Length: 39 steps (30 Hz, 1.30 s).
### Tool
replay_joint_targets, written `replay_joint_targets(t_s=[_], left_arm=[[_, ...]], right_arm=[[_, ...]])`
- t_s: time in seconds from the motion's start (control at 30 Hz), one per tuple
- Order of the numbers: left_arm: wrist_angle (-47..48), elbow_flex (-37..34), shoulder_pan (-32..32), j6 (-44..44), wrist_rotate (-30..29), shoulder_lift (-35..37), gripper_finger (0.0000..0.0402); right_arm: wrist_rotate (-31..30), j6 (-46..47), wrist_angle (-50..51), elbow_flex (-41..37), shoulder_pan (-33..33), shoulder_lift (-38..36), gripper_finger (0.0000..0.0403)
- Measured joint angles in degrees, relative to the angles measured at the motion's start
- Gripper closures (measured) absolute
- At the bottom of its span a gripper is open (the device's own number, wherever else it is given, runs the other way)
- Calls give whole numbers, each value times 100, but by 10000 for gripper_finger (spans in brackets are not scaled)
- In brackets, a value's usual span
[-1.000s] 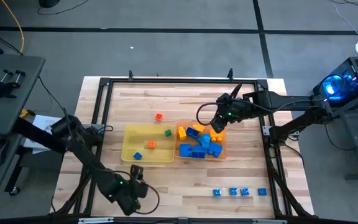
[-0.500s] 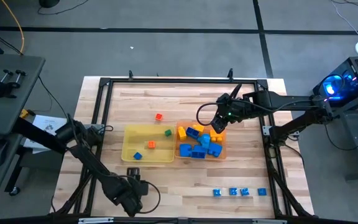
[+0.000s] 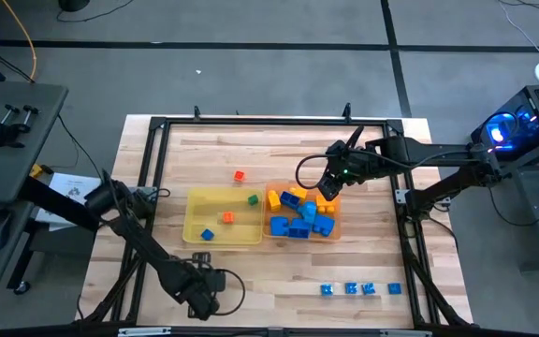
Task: Sort blocks by size
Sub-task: Put the bottom small orange game piece into the yellow bin, then put the top small green game piece into the yellow bin
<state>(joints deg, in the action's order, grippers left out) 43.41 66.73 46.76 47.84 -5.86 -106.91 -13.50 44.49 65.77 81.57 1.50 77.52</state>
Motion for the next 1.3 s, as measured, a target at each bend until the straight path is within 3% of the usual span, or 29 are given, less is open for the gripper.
replay_joint_targets(t_s=[0.2, 0.33, 0.43, 0.53, 0.63, 0.83, 0.93, 1.03, 1.17, 1.3], left_arm=[[138, -11, -234, -926, -347, 1172, 311], [604, -42, -579, -1295, -1287, 2216, 308], [1304, -41, -1088, -1251, -2273, 2793, 280], [1983, -42, -1813, -1052, -2716, 3136, 250], [2241, -45, -2610, -904, -2466, 3239, 226], [2106, -47, -3473, -976, -1014, 3229, 182], [2075, -47, -3406, -793, -576, 3256, 164], [1981, -47, -2945, -96, -368, 3282, 156], [1825, -47, -1795, 2072, -763, 3175, 155], [1779, -42, -681, 4533, -888, 2575, 154]], right_arm=[[-52, -58, -2, -1, -2, 0, 185], [-101, -105, -7, 1, -2, 0, 185], [-136, -102, -29, 0, -1, -1, 185], [-136, -96, -51, 0, -2, 0, 185], [-136, 27, -51, 0, -1, 0, 185], [-136, 47, -51, 1, 0, 0, 185], [-136, 46, -49, 1, -2, -2, 185], [-136, 24, -49, 0, -2, -1, 185], [-138, -116, -49, -1, -2, 0, 185], [-260, -258, -49, 1, 0, 0, 185]])
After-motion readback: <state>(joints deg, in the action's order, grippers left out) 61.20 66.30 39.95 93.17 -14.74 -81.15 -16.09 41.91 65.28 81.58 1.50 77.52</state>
